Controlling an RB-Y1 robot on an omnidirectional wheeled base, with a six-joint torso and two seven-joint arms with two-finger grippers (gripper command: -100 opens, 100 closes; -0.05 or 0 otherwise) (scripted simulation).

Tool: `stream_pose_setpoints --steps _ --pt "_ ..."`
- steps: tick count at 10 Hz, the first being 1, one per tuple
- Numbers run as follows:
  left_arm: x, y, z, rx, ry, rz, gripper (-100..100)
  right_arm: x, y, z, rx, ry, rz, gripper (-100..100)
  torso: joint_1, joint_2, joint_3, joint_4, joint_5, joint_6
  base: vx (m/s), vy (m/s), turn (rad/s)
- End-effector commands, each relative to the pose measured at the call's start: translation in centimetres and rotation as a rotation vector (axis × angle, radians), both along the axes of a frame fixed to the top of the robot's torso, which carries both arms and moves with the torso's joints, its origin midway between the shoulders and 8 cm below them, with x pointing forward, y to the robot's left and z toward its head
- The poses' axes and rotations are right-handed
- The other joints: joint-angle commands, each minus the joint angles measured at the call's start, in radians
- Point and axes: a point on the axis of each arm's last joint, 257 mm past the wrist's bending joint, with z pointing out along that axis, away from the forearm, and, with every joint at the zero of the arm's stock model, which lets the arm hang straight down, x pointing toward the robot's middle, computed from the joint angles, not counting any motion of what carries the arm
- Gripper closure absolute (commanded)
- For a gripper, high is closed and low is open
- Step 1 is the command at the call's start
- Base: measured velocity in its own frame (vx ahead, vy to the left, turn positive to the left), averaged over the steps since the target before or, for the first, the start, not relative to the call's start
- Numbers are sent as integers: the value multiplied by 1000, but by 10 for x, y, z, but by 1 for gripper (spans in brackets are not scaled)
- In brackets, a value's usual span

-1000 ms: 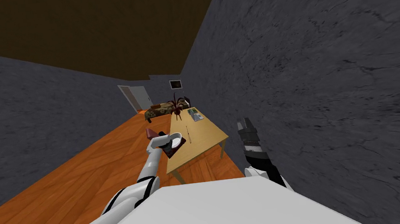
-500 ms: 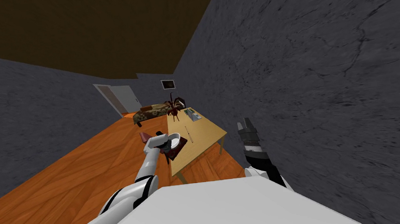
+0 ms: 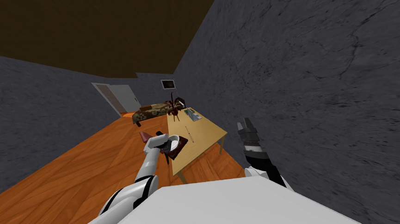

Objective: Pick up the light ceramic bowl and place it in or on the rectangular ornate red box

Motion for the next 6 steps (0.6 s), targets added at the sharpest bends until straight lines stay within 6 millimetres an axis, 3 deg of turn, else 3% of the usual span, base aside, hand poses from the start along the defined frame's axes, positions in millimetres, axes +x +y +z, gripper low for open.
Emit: stream_pose_setpoints --steps 1,2,3,6 --pt "0 0 0 0 0 0 -100 0 0 0 0 0 0 0 0 0 0 0 0 0 0 0 0" --pt "0 0 0 0 0 0 0 0 0 0 0 0 0 0 0 0 0 0 0 0 0 0 0" --pt "-1 1 7 -3 6 0 -100 0 0 0 0 0 0 0 0 0 0 0 0 0 8 1 -4" --pt "-3 2 17 -7 15 1 -100 0 0 0 0 0 0 0 0 -1 -1 0 0 0 18 1 -3"
